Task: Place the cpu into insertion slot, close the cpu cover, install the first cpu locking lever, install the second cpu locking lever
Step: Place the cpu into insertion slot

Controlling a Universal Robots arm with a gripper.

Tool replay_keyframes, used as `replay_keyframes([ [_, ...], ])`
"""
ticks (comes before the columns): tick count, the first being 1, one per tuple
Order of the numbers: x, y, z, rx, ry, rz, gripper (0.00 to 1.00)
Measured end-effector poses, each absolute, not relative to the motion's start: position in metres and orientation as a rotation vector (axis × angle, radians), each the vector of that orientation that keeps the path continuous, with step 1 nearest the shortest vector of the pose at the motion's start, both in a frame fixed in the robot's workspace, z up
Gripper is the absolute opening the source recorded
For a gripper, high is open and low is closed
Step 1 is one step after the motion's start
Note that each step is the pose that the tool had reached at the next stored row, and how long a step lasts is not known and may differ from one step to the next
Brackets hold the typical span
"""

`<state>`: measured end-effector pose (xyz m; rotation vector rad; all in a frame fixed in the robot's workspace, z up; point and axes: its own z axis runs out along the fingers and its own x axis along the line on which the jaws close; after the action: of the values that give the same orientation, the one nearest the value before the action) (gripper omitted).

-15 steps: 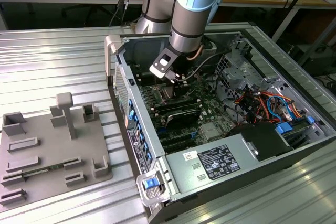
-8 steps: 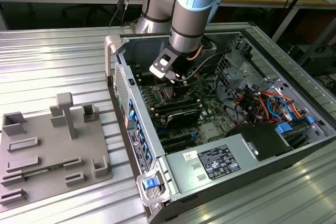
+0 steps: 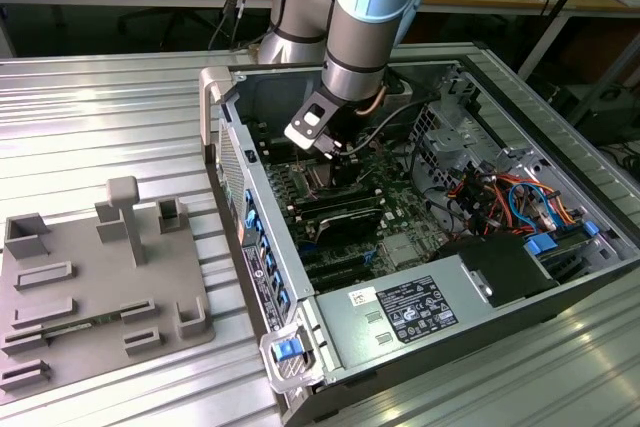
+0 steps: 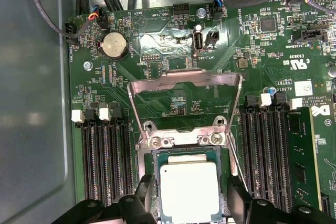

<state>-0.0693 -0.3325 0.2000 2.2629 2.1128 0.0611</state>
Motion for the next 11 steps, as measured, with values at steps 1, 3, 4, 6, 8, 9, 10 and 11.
replay_keyframes([
  [1, -0.069, -0.333, 0.200, 2.263, 2.113, 0.061, 0.67],
  [3, -0.069, -0.333, 0.201, 2.263, 2.113, 0.061, 0.67],
  [4, -0.069, -0.333, 0.201, 2.263, 2.113, 0.061, 0.67],
  [6, -0.069, -0.333, 0.204, 2.263, 2.113, 0.061, 0.67],
  [8, -0.069, -0.333, 0.209, 2.263, 2.113, 0.061, 0.67],
  [9, -0.069, -0.333, 0.210, 2.263, 2.113, 0.061, 0.67],
  [10, -0.069, -0.333, 0.214, 2.263, 2.113, 0.061, 0.67],
  [11, -0.069, -0.333, 0.215, 2.263, 2.113, 0.061, 0.67],
])
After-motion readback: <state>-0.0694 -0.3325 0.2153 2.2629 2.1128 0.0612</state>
